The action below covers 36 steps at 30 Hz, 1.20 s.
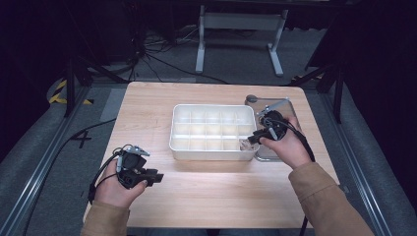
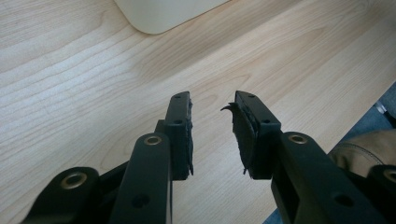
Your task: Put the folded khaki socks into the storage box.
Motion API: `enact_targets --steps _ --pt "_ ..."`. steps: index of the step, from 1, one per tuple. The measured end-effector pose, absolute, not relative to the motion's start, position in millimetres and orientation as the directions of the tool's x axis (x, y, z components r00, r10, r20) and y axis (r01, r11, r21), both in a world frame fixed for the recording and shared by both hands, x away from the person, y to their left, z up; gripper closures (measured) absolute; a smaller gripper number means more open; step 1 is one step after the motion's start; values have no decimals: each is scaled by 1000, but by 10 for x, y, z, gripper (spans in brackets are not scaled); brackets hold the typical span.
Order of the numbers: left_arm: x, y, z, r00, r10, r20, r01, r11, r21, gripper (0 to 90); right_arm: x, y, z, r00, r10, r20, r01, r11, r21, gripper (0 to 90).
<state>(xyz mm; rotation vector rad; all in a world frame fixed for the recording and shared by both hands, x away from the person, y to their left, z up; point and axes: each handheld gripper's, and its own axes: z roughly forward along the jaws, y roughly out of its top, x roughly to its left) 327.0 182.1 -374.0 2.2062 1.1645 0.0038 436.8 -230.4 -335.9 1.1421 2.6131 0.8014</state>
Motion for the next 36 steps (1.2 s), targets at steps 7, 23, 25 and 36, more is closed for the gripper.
enact_targets --steps 7,23,25,36 --pt "3256 1808 -3725 613 739 -280 738 -409 537 675 4216 -2373 -3316 -733 675 77 587 572 574 611" --pt "3175 1772 -3637 629 736 -251 715 -422 557 667 3726 -2398 -3283 -832 548 91 477 621 622 572" --pt "3177 1776 -3638 628 738 -248 716 -422 557 664 3668 -2410 -3302 -840 534 95 467 623 627 563" --pt "3168 1779 -3651 624 740 -250 721 -422 550 660 3411 -2545 -3498 -839 533 110 469 605 644 549"
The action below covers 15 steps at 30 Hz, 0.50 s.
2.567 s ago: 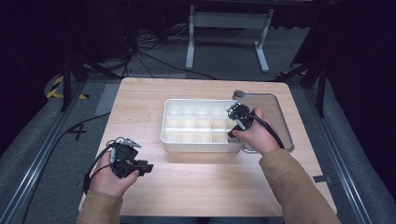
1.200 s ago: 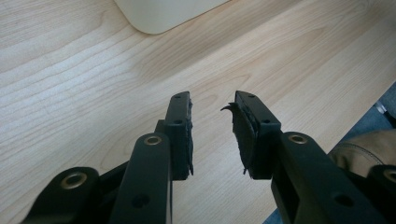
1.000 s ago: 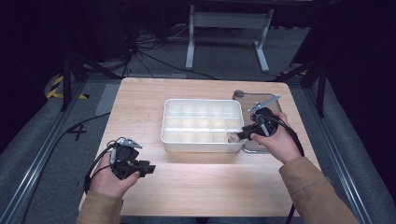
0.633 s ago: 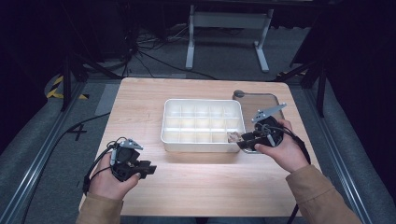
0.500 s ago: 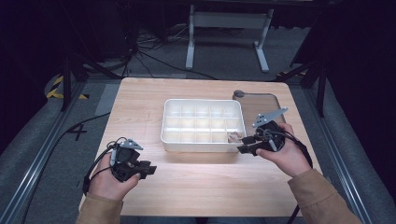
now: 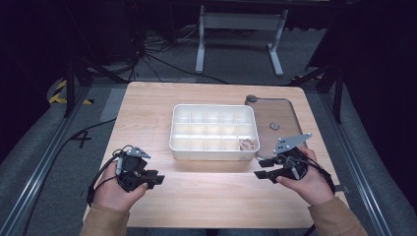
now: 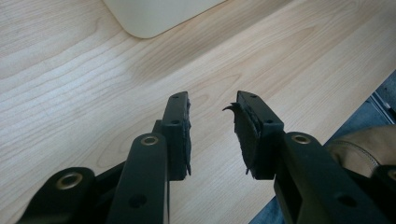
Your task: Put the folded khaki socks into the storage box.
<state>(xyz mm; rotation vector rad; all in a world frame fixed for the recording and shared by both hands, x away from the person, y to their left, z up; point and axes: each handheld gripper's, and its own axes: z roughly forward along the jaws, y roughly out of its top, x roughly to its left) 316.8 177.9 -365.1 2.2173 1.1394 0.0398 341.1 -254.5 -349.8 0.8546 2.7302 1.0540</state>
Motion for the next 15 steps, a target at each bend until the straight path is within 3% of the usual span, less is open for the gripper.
enact_targets --steps 15 --pt "3154 1760 -3683 656 713 -249 704 -459 541 644 3282 -2576 -3928 -848 516 122 457 595 662 510"
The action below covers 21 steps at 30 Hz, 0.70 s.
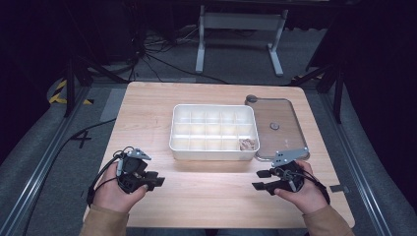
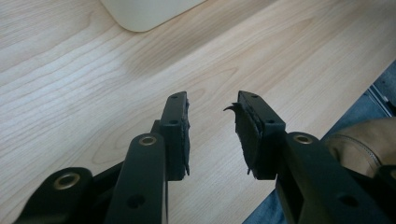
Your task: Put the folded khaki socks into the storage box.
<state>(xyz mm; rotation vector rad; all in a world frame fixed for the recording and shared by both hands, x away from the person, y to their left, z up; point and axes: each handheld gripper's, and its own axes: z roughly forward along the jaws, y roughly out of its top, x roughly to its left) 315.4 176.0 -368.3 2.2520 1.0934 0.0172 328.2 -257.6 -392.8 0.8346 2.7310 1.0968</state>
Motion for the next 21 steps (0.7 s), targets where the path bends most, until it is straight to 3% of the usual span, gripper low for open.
enact_targets --steps 21 --pt "3194 1701 -3795 686 681 -257 699 -517 494 608 3193 -2532 -4407 -855 515 58 424 630 651 480"
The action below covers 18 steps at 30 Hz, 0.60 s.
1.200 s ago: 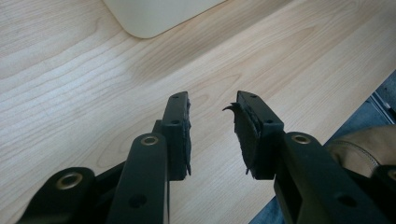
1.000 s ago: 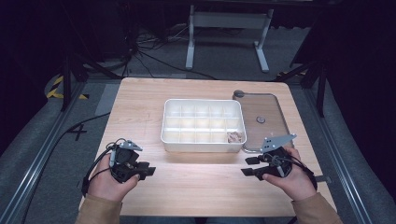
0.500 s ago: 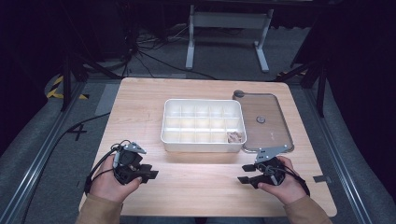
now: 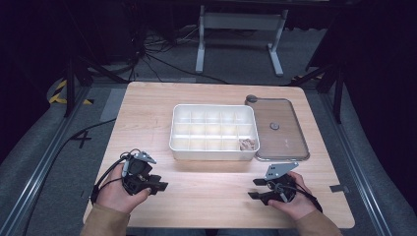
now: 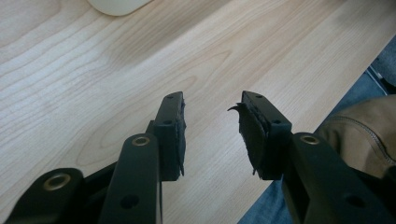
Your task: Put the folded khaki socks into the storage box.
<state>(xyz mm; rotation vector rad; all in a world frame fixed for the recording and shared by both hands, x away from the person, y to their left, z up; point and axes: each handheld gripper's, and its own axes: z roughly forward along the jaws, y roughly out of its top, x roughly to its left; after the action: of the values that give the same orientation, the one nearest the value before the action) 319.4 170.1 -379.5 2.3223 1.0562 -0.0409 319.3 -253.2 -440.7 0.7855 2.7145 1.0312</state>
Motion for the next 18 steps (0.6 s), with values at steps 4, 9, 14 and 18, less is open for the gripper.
enact_targets --steps 4,9,14,18 --pt "3199 1703 -3817 695 670 -261 694 -529 488 596 3140 -2515 -4464 -863 503 55 414 641 646 484" --pt "3216 1698 -3847 697 669 -257 693 -537 482 587 3120 -2511 -4505 -866 498 37 402 652 643 472" --pt "3227 1693 -3859 695 669 -266 697 -534 478 579 3116 -2492 -4522 -862 507 15 395 653 647 445" --pt "3253 1697 -3880 690 676 -261 700 -530 478 564 3111 -2485 -4548 -852 523 5 407 657 635 441"
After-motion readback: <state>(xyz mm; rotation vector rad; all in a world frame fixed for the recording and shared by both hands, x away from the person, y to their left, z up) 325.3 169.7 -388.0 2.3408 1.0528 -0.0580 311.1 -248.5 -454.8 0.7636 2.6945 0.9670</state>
